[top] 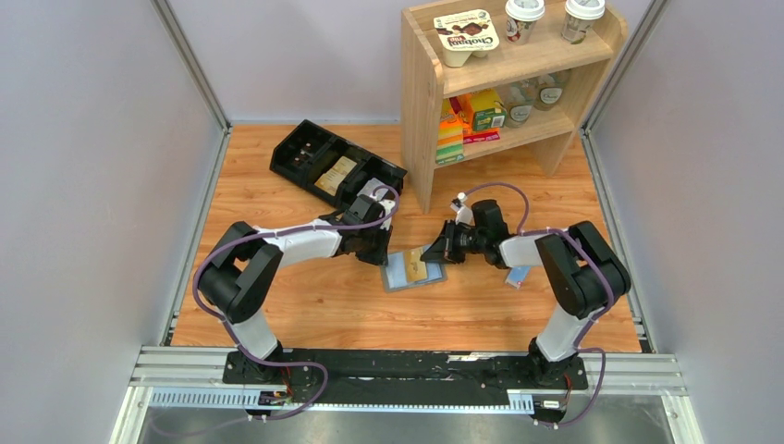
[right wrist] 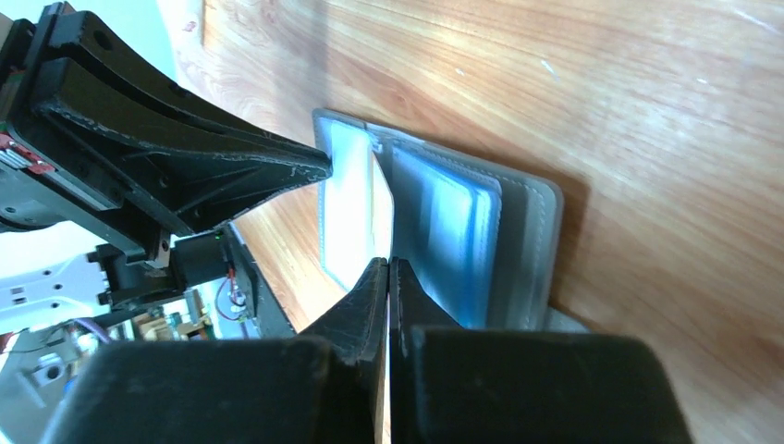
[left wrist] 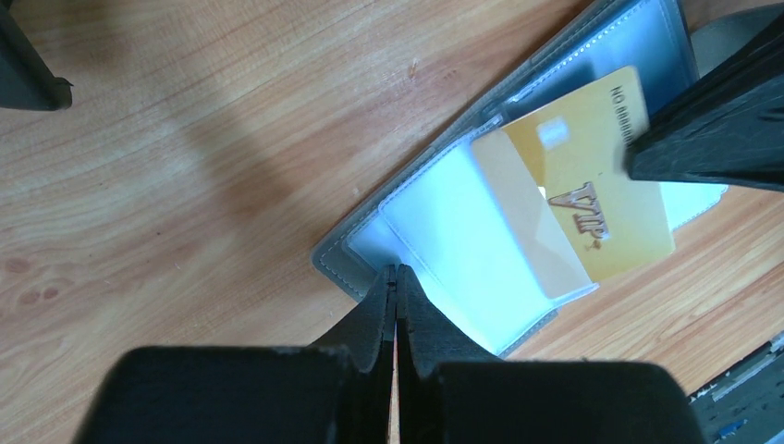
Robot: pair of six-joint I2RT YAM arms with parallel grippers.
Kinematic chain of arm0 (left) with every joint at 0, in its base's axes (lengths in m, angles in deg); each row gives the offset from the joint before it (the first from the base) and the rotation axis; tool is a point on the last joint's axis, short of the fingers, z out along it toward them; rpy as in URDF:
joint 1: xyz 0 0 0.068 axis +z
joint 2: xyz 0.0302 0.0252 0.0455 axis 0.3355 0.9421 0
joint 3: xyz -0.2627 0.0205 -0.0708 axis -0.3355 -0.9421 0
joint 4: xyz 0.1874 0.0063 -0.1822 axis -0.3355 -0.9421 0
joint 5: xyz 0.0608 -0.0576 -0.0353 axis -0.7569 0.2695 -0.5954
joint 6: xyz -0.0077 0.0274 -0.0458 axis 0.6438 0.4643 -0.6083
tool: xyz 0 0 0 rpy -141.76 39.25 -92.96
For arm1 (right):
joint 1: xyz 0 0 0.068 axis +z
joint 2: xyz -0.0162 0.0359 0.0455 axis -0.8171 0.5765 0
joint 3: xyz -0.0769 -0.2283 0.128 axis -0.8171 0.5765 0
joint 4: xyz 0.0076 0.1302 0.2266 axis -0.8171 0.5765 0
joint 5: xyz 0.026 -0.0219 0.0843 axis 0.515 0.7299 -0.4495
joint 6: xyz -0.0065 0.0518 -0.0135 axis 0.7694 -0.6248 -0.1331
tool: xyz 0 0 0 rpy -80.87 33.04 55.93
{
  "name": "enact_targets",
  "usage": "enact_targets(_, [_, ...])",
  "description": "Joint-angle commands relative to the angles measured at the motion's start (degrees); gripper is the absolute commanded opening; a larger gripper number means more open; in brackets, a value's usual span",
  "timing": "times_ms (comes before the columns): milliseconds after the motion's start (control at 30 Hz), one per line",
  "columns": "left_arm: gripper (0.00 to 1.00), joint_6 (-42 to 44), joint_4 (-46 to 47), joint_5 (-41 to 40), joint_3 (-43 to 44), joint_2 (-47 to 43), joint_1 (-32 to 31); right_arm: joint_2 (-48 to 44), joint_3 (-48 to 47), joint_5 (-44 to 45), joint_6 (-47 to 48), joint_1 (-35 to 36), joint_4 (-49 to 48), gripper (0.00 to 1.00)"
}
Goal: Take the credit cards out of the card holder
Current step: Remove the credit card from the card holder, then place the credit card in the storage box.
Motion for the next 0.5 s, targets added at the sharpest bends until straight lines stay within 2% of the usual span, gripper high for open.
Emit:
enact_targets(0, [0.00, 1.8, -4.5, -0.3, -4.4, 3.4, -1.6, -5.6, -1.7, 5.6, 7.5, -0.8, 10.5, 0.00])
enact_targets(100, [0.00, 1.8, -3.7, -0.3, -4.5, 2.2, -1.6, -8.2, -2.6, 7.0, 9.9, -0.8, 14.8, 0.00])
enact_targets(300, [0.10, 1.8, -0.9, -0.6, -4.7, -3.0, -1.6, -13.9, -4.0, 7.3, 11.9, -0.8, 19.0, 0.00])
enact_targets(367, [0.16, 1.8, -0.2, -0.5, -4.7, -4.3, -1.6, -15.3, -4.7, 7.0, 12.7, -0.9, 19.7, 0.00])
enact_targets(467, [0.30, 2.3, 0.9, -0.7, -4.7, -7.3, -1.6, -17.7, -5.5, 6.8, 13.8, -0.8, 22.3, 0.00])
